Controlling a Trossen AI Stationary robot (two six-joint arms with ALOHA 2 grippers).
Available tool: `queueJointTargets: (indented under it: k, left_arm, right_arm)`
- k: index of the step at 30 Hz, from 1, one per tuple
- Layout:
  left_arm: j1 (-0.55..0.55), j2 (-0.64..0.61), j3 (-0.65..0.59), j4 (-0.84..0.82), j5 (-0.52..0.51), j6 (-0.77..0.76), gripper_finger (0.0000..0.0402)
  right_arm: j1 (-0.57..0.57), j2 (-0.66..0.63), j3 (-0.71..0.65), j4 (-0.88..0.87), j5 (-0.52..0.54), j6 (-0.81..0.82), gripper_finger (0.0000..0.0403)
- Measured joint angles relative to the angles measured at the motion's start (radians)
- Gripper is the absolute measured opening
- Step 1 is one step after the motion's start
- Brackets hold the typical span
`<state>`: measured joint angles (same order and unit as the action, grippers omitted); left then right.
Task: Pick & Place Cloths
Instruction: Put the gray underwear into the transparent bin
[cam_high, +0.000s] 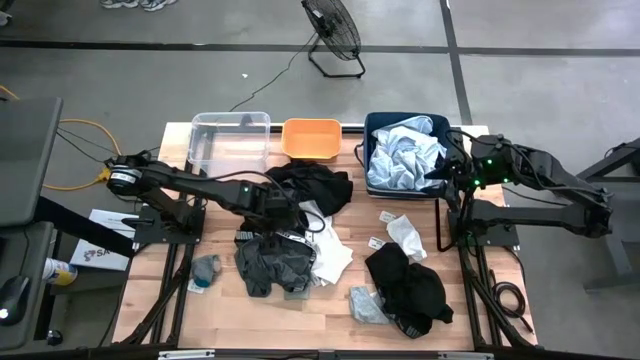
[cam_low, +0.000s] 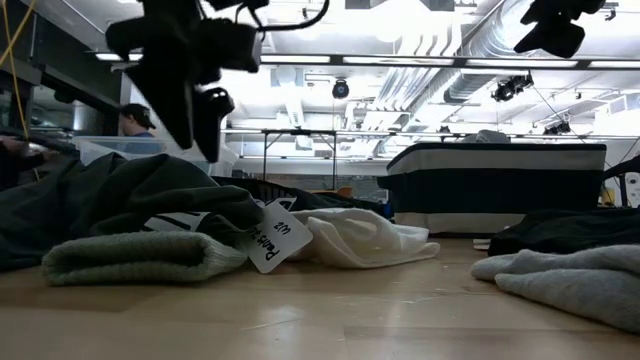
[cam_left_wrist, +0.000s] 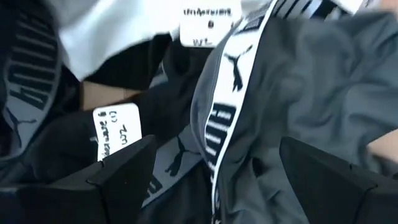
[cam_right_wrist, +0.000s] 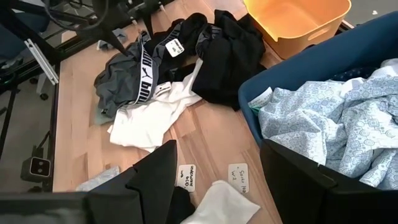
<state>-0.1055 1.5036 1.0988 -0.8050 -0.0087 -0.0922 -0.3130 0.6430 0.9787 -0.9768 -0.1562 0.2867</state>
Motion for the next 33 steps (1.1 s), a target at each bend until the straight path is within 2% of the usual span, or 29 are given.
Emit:
queueJointTargets:
  k: [11, 15, 22, 28, 33]
  left_arm:
    - [0.000, 0.000, -0.106, 0.038, -0.047, 0.038, 0.0335]
    - [0.000, 0.001, -0.140, 0.065, -0.046, 0.036, 0.0315]
    - [0.000, 0.011, -0.149, 0.085, -0.046, 0.028, 0.0231]
    - [0.000, 0.011, -0.148, 0.082, -0.043, 0.019, 0.0135]
    - [0.000, 0.011, -0.148, 0.081, 0.000, 0.005, 0.0046]
  right_arm:
    - [0.000, 0.000, 0.000, 0.000, 0.027, -0.003, 0.0222]
    - [0.000, 0.000, 0.000, 0.000, 0.026, 0.000, 0.0222]
    - [0.000, 0.000, 0.000, 0.000, 0.026, 0.004, 0.0222]
    - [0.000, 0.000, 0.000, 0.000, 0.026, 0.004, 0.0222]
    - [0.000, 0.000, 0.000, 0.000, 0.026, 0.004, 0.0222]
